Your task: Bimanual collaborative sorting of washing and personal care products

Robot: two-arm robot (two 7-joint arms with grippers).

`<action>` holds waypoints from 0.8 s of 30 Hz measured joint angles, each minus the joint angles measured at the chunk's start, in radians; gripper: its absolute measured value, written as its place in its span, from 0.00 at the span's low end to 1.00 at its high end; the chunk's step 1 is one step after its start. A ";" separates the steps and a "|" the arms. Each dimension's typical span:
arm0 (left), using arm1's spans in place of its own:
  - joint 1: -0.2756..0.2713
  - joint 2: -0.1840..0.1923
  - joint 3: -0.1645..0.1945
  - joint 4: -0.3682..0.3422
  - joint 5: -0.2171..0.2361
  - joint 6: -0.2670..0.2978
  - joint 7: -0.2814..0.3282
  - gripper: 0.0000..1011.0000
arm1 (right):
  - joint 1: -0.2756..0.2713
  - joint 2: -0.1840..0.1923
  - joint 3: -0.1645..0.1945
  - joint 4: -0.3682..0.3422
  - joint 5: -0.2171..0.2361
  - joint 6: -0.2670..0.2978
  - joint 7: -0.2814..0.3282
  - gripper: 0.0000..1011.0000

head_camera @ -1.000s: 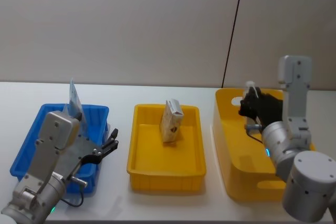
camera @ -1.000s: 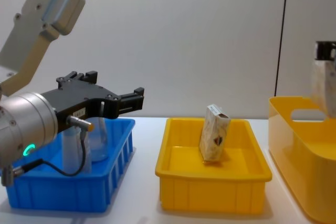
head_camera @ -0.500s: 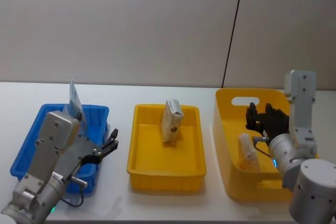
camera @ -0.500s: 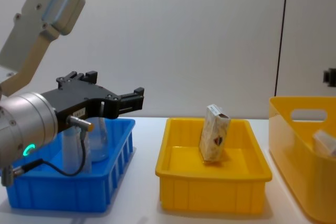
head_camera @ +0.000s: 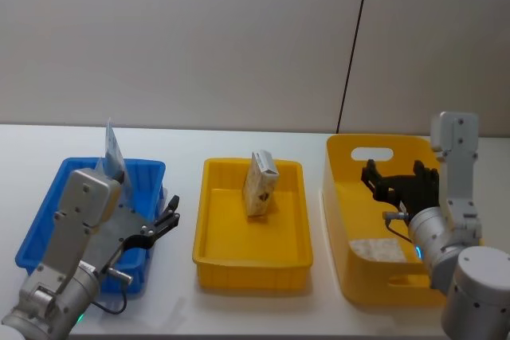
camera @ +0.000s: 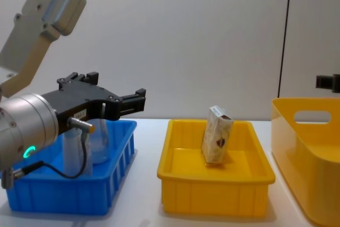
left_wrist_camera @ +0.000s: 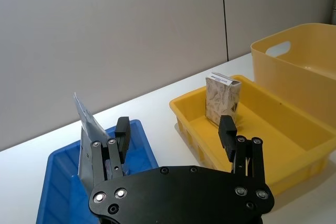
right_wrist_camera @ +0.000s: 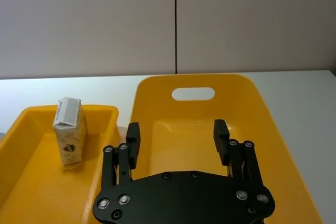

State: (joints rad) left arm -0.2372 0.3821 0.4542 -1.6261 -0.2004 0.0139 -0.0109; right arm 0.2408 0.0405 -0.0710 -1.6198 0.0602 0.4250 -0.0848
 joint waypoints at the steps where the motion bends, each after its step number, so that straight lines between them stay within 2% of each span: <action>1: 0.000 0.000 0.000 0.000 0.000 0.000 0.000 0.99 | -0.001 0.001 -0.001 -0.002 0.000 -0.003 0.003 0.82; 3: 0.000 0.000 0.000 0.000 0.000 0.000 0.000 0.99 | -0.003 0.004 -0.004 -0.005 0.000 -0.010 0.012 0.91; 8: 0.000 0.000 0.000 0.000 0.000 0.000 0.000 0.99 | -0.010 0.015 -0.017 -0.019 0.000 -0.038 0.050 0.99; 24: 0.000 0.000 0.000 0.000 0.000 0.000 0.000 0.99 | -0.024 0.059 -0.080 -0.068 0.010 -0.114 0.190 0.99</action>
State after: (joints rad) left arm -0.2369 0.3821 0.4539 -1.6262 -0.2001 0.0139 -0.0109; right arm 0.2167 0.0994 -0.1506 -1.6874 0.0706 0.3114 0.1052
